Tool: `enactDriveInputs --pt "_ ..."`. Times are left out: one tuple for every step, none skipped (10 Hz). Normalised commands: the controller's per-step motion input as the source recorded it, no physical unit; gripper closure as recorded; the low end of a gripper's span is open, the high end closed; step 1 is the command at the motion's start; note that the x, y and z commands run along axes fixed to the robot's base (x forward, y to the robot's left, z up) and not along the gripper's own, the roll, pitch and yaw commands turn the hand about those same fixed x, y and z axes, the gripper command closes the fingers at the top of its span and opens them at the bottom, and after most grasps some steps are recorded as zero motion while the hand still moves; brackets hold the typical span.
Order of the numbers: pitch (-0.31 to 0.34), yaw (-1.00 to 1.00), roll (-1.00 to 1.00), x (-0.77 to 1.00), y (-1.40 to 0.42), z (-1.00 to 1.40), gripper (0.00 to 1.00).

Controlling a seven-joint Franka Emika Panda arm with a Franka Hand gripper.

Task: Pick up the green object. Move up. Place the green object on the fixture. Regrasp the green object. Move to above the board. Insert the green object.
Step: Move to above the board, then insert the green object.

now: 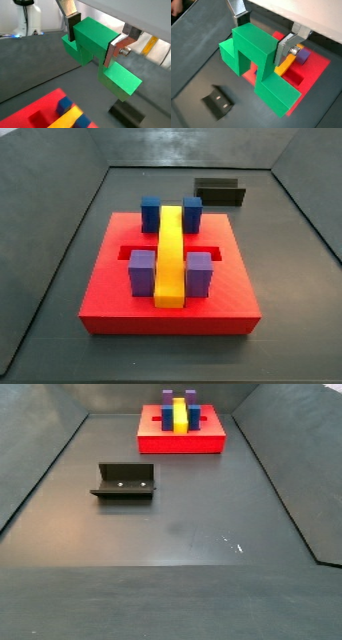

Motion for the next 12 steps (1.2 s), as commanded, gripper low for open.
enactDriveInputs --pt "0.079 -0.04 -1.00 -0.08 -0.02 0.03 1.00" --pt "0.048 -0.03 -1.00 -0.10 0.01 0.00 1.00" --pt "0.023 -0.02 -0.88 -0.08 0.04 0.01 1.00" --pt "-0.006 -0.01 -0.58 -0.07 0.04 0.01 1.00" --pt "-0.021 -0.01 -0.45 -0.06 0.03 0.00 1.00" --pt "-0.030 -0.01 -0.26 -0.05 0.02 0.00 1.00" --pt "0.000 0.00 -0.07 0.09 0.00 -0.09 1.00" --pt "0.000 0.00 -0.01 0.00 0.00 0.00 1.00" --pt "0.000 -0.15 -0.15 0.27 0.00 0.00 1.00" --pt "-0.040 -0.11 -0.50 0.31 0.04 -0.03 1.00" --pt "-0.003 -0.03 -0.50 0.31 0.01 -0.01 1.00" --pt "0.000 0.00 -0.48 0.27 0.00 -0.11 1.00"
